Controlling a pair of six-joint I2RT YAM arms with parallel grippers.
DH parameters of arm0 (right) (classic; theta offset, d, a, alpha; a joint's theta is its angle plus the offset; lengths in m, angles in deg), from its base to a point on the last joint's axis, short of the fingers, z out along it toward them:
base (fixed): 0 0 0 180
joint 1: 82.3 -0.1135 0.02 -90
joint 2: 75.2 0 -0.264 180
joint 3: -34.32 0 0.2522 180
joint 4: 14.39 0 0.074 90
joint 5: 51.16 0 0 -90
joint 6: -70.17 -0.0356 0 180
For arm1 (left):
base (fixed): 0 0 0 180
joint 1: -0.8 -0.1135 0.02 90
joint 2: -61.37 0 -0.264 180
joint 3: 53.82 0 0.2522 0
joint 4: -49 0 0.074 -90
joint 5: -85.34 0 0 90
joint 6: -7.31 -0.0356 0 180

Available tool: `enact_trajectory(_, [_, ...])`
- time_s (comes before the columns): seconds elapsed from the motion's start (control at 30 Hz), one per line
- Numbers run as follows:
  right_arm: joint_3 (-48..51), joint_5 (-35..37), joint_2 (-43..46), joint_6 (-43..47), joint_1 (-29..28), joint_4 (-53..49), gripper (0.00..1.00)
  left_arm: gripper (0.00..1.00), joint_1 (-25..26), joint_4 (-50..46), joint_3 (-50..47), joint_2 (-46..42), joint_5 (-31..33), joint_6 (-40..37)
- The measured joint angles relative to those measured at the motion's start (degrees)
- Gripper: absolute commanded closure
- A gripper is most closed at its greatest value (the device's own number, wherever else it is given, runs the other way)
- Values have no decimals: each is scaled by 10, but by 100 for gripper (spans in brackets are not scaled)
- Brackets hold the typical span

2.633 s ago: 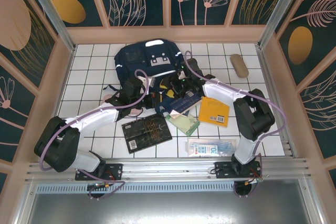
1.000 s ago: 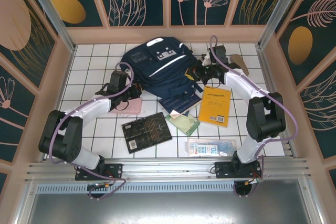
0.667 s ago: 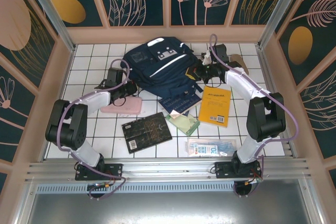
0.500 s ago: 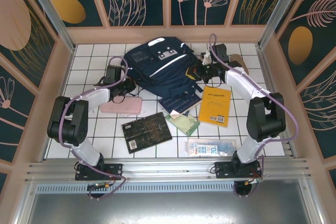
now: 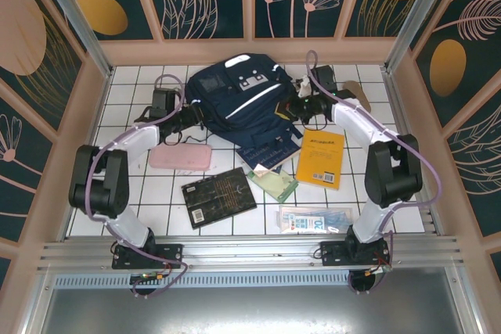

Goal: Pack the student bag

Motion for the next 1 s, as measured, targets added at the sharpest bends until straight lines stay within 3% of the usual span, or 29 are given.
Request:
enact_trajectory(0.23, [-62,43,-70,2,-9,-23,97,46,0,-17,0,-114,10,0])
enact_trajectory(0.33, [-111,70,-102,3,-9,-50,82,45,0,-32,0,-131,-1,0])
enact_trajectory(0.47, [-133,117,-114,11,-9,-72,54,44,3,-51,-12,-157,-19,0])
enact_trajectory(0.6, [-130,182,-109,30,-9,-81,45,44,19,-68,-17,-190,-29,-2])
enact_trajectory(0.73, [-59,264,-39,47,-9,-71,41,43,69,-88,-18,-216,-32,-15])
enact_trajectory(0.9, [39,335,109,71,-10,-65,36,43,119,-96,-76,-268,-33,-20])
enact_trajectory(1.0, [64,357,165,69,-10,-59,21,43,141,-117,-98,-276,-27,-27])
